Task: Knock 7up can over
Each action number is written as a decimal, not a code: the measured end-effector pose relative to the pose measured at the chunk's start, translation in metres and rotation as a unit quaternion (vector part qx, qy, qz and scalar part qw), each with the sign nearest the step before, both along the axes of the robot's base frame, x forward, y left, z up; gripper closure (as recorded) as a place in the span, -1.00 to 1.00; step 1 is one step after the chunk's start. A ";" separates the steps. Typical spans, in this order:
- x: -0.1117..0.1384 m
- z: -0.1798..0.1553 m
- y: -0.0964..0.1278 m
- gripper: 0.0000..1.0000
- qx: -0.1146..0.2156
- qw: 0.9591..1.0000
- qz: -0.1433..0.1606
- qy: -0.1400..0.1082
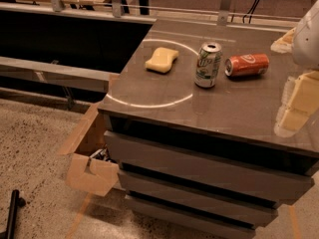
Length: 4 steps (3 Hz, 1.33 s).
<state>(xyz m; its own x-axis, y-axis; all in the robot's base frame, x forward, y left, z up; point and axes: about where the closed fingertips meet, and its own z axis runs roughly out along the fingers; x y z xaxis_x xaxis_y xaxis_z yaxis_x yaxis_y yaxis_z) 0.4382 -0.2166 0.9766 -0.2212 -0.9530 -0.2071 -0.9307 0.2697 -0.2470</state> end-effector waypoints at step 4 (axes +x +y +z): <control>0.020 -0.008 -0.027 -1.00 0.249 0.956 -0.134 -0.073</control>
Offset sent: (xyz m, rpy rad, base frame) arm 0.0153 -0.0162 0.0036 0.2627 -0.0549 -0.1596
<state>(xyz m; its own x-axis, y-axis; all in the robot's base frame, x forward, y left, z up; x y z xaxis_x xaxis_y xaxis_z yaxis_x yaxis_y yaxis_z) 0.4587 -0.2434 0.9688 -0.3784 -0.6408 -0.6680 -0.7768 0.6123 -0.1474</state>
